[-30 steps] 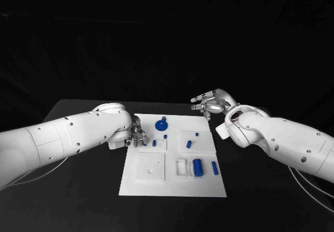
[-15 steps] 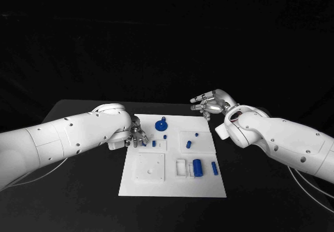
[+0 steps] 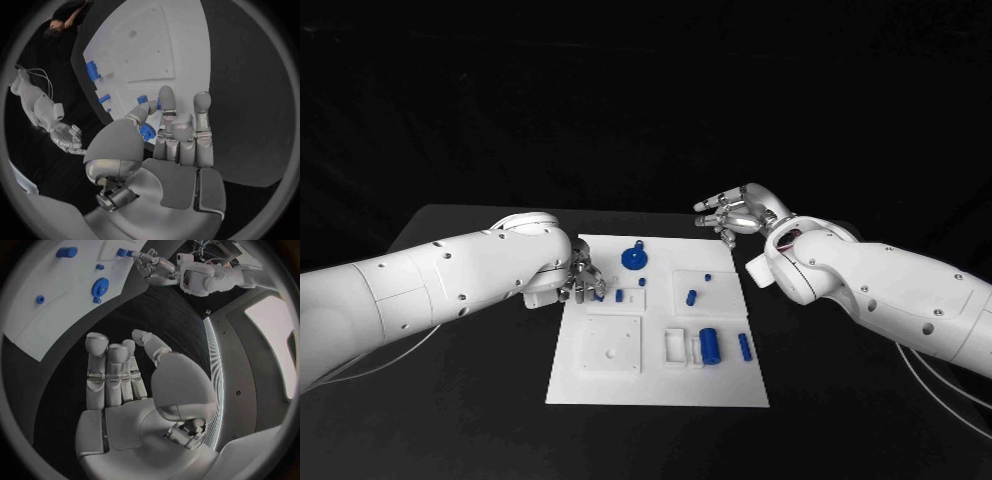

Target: Assemble the parts on the task board

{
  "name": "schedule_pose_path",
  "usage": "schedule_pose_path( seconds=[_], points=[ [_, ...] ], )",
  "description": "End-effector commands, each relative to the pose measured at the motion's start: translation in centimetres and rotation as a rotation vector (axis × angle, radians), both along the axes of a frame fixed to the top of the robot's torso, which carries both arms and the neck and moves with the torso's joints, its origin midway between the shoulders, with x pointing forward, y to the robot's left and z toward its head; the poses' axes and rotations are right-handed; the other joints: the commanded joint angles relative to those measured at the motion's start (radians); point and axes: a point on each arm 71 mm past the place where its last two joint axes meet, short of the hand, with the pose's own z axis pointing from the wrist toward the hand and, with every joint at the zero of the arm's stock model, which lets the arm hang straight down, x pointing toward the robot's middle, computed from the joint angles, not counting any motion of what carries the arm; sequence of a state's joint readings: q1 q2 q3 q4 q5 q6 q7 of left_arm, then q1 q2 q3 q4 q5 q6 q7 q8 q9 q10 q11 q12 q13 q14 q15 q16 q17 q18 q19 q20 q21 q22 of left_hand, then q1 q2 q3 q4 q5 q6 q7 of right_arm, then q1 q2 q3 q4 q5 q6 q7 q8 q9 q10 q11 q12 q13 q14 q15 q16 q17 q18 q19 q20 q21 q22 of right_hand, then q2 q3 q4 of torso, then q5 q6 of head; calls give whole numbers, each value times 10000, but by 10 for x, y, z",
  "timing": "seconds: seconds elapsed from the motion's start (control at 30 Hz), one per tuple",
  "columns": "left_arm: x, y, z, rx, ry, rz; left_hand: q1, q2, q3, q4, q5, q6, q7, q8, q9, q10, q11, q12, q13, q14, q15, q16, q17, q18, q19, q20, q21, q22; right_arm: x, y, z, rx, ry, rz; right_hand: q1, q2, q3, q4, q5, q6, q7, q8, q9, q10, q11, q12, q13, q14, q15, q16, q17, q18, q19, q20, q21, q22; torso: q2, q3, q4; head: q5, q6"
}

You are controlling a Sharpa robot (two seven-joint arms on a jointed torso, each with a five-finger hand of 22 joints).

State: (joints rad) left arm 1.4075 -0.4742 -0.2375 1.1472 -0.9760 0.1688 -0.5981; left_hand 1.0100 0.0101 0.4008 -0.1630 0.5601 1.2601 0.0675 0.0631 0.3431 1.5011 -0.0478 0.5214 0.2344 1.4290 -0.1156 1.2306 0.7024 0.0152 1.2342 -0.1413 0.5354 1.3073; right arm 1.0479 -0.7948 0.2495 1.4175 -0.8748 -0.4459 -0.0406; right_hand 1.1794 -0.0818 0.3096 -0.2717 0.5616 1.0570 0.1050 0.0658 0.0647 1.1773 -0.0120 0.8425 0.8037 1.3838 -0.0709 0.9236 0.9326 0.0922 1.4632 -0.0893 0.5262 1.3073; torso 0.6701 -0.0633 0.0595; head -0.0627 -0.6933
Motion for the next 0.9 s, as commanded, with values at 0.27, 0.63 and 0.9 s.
schedule_pose_path(
  seconds=[0.27, 0.63, 0.9],
  points=[
    [-6, -6, -7, -178, 670, -317, 0, -75, 1288, -1172, 108, 1310, -824, 55, 129, 158, -395, 116, 41, 1, -110, 126, 83, 40, -61, -50, 113, 213, 0, 2, 0, -10, -18, 136, 10, 26, 130, -33, -11, 91, 15, -39, -12, 67, -18, -29, 13, 32, -69, -7, 10, 105, 294, -68, 53, 582, -6, 5, 3, -1, -12],
    [-6, -9, -7, -263, 679, -262, -41, -36, 1269, -1148, 25, 1305, -831, 53, 201, 157, -377, 163, 64, -6, -100, 119, 32, 46, -61, -40, 136, 204, 0, 2, 0, -6, -17, 140, 16, 20, 192, -42, -14, 94, 16, -39, -12, 68, -18, -29, 14, 31, -70, -8, 11, 108, 290, -69, 42, 580, 3, 13, -7, -3, -17],
    [-5, -10, -7, -209, 688, -198, -85, 17, 1231, -1130, -78, 1291, -833, 55, 246, 157, -353, 180, 75, -12, -89, 75, -71, 57, -57, -25, 123, 198, 0, 2, 0, -3, -18, 147, 23, 12, 222, -48, -5, 93, 18, -40, -12, 63, -18, -33, 14, 32, -70, -3, 16, 108, 287, -69, 56, 581, -3, 12, 5, -28, -14]
  ],
)
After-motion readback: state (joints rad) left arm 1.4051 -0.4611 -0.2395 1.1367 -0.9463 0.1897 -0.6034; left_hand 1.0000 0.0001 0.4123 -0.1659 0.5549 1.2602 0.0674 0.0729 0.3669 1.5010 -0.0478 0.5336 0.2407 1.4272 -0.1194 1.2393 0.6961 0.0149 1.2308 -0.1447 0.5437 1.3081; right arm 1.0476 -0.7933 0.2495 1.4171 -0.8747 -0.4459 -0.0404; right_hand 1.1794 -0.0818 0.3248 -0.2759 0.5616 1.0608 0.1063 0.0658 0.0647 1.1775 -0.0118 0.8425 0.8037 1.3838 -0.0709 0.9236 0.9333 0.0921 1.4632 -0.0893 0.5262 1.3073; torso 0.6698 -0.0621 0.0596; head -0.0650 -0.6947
